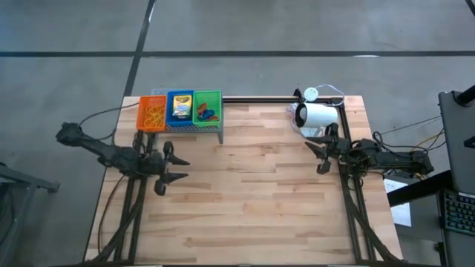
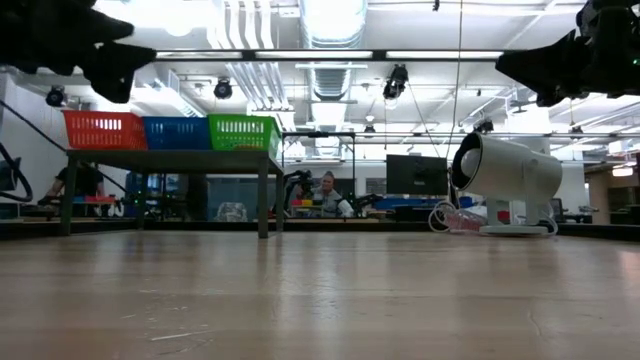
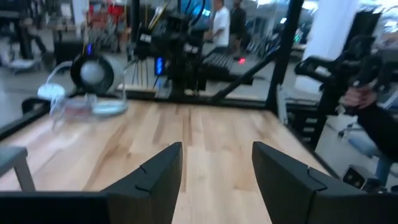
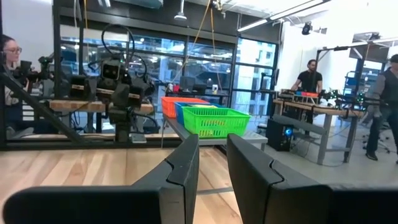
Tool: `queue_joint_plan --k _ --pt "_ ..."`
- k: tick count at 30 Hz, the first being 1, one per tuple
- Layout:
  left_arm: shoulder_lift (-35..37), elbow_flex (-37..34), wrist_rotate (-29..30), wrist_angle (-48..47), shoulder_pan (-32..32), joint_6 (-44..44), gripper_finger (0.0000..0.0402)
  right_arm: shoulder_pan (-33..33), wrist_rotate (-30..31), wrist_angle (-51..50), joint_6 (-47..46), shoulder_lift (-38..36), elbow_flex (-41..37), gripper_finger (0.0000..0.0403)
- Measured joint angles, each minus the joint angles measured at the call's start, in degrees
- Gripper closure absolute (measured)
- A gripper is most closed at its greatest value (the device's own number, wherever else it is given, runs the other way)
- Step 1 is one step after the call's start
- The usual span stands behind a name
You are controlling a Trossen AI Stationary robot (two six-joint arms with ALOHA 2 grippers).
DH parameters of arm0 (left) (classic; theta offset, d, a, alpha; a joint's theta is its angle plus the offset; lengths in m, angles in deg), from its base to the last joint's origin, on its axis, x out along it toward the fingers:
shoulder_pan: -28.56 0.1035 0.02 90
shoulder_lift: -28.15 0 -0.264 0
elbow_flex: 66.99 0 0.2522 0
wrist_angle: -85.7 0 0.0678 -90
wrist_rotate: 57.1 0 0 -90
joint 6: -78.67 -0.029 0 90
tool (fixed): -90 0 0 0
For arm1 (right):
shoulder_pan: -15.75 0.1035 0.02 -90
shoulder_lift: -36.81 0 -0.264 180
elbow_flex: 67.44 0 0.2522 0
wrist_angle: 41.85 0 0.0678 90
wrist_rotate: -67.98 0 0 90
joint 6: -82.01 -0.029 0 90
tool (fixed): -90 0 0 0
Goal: Pick & Place Office Desk Supplies
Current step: Return to Home Position
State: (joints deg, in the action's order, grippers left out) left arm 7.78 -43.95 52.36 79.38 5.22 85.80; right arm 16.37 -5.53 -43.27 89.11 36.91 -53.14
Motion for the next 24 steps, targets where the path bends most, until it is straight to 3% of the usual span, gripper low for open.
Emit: queue_joint_plan --k 5,10,24 --pt "10.09 -3.76 -0.68 0.03 -0.37 -3.38 0.0201 0.01 0.00 -0.14 -0.09 0.02 0.00 0.0323" --pt "20.51 -7.27 -5.10 -1.31 -0.41 -6.99 0.0201 -0.01 0.00 -0.14 -0.09 0.02 0.00 0.0323" --pt "20.40 -7.76 -8.68 -4.05 -0.52 -6.97 0.0201 -0.13 0.13 0.61 -2.66 -0.05 0.02 0.0323"
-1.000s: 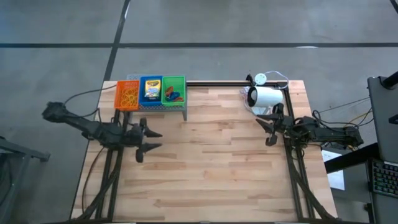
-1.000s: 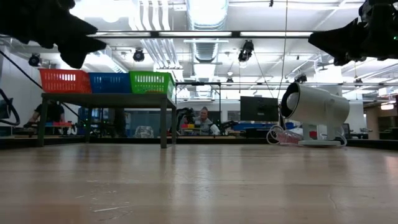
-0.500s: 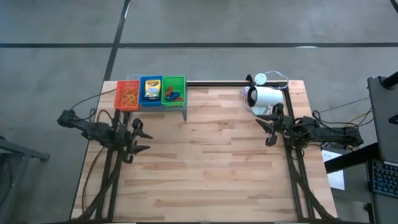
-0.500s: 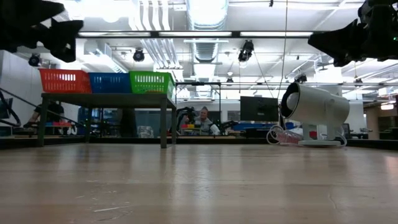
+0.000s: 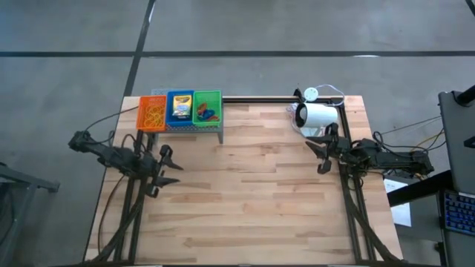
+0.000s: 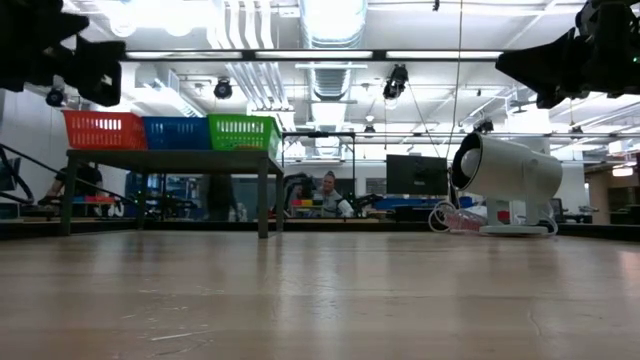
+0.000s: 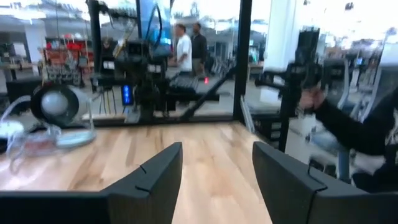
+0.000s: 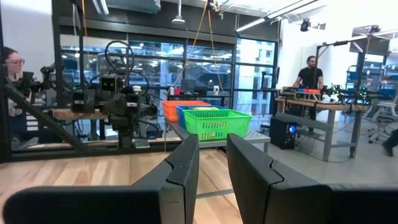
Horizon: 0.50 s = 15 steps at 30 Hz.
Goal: Pick & Place Office Desk Supplies
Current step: Return to Home Position
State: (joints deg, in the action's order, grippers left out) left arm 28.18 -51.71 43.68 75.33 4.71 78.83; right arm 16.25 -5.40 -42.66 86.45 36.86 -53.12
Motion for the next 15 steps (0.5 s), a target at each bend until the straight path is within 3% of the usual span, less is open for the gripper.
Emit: queue_joint_plan --k 15 --pt "-0.17 0.02 0.06 -4.32 0.00 0.24 0.0201 0.02 -0.13 -2.82 0.98 1.35 0.00 0.0323"
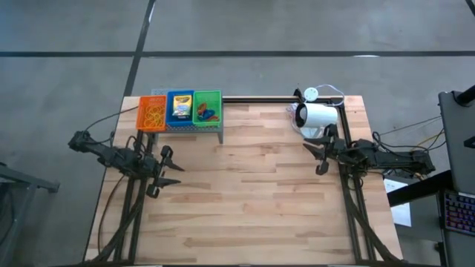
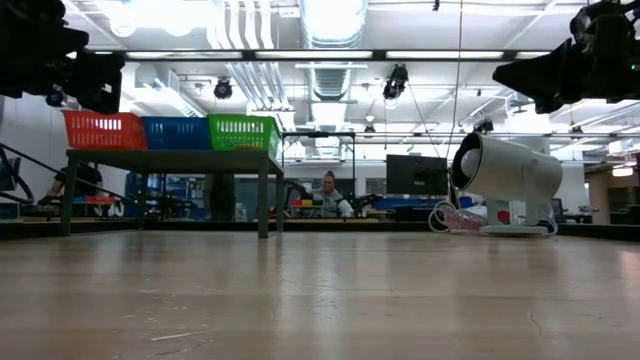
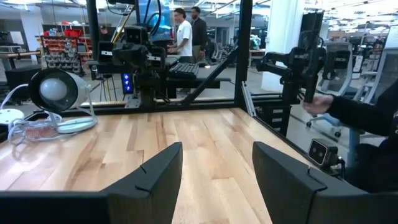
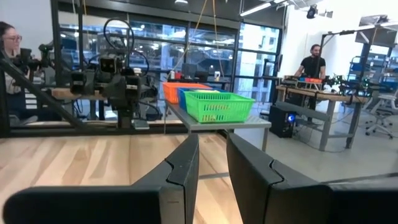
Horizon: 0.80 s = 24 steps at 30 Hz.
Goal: Pick & Place Office Desk Supplies
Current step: Return to Home Position
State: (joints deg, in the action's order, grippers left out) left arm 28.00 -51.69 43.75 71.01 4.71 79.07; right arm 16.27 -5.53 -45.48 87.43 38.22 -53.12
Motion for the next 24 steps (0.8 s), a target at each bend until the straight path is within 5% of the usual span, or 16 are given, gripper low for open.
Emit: queue_joint_plan --k 24 --pt "0.02 0.00 0.02 -0.17 0.00 0.17 0.0201 0.00 0.04 -0.11 -0.39 0.24 0.00 0.0323"
